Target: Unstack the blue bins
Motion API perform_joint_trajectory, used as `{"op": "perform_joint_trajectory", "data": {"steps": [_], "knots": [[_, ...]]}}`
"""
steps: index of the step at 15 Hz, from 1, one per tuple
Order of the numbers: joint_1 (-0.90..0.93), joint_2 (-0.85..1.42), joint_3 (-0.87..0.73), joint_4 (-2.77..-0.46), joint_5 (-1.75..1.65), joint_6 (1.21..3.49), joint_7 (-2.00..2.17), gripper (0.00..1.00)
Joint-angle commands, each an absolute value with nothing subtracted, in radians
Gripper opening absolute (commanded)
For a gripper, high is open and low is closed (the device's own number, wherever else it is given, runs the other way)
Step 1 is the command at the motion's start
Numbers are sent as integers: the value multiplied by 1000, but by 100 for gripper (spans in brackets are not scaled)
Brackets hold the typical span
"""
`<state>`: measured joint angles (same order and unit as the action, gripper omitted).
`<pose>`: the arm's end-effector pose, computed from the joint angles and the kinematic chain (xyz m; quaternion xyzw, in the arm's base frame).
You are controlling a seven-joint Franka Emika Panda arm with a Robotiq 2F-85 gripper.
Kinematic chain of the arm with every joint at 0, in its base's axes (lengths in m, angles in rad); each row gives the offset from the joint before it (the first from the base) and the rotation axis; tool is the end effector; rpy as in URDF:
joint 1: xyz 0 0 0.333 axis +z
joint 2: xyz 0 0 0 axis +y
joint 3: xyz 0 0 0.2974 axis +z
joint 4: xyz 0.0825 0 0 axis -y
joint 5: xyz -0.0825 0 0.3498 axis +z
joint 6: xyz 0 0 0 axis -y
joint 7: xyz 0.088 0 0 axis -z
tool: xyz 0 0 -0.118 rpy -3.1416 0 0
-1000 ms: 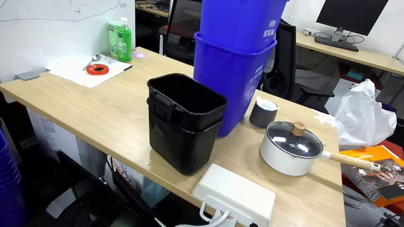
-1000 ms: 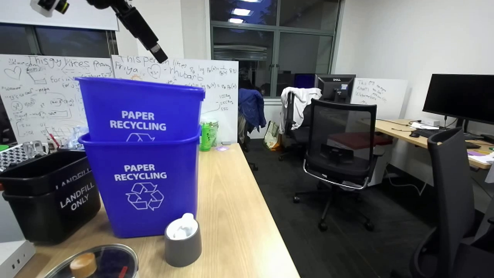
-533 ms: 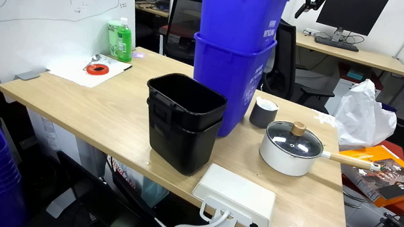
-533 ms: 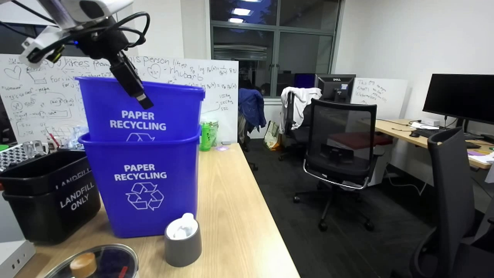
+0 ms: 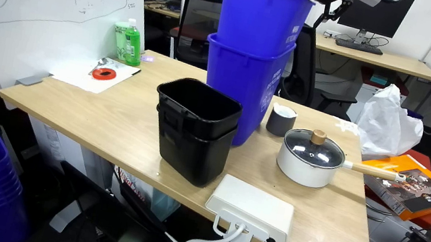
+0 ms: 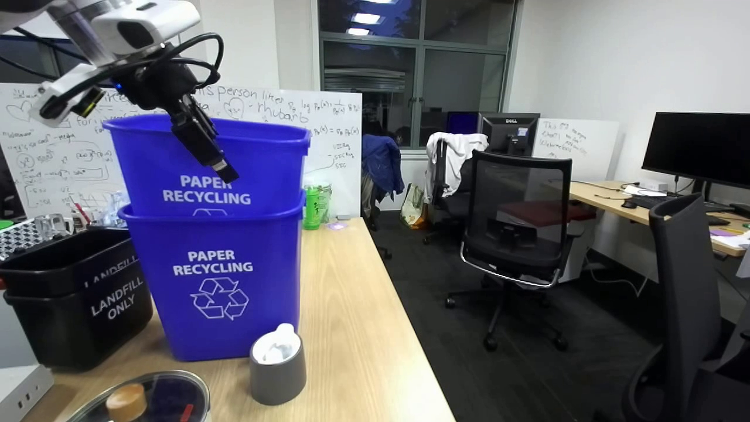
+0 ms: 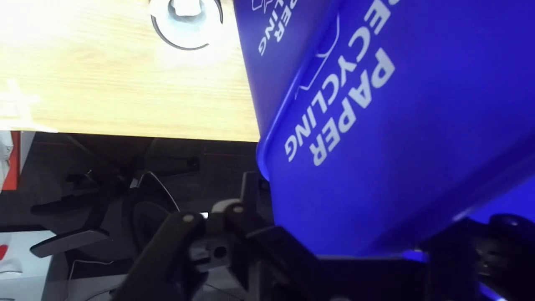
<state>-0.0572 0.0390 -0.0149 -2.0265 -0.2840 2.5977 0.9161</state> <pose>0.5753 -0.0375 0.4760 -0.8871 0.3669 -0.2796 0.0128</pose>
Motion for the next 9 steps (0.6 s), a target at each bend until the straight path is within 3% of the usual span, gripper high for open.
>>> {"op": "perform_joint_trajectory", "data": {"steps": [1, 7, 9], "knots": [[-42, 32, -36, -2057, -346, 2656, 965, 46], [-42, 35, -40, -2079, -376, 2697, 1022, 4], [-55, 37, -33, -2085, -398, 2716, 1056, 0]]}}
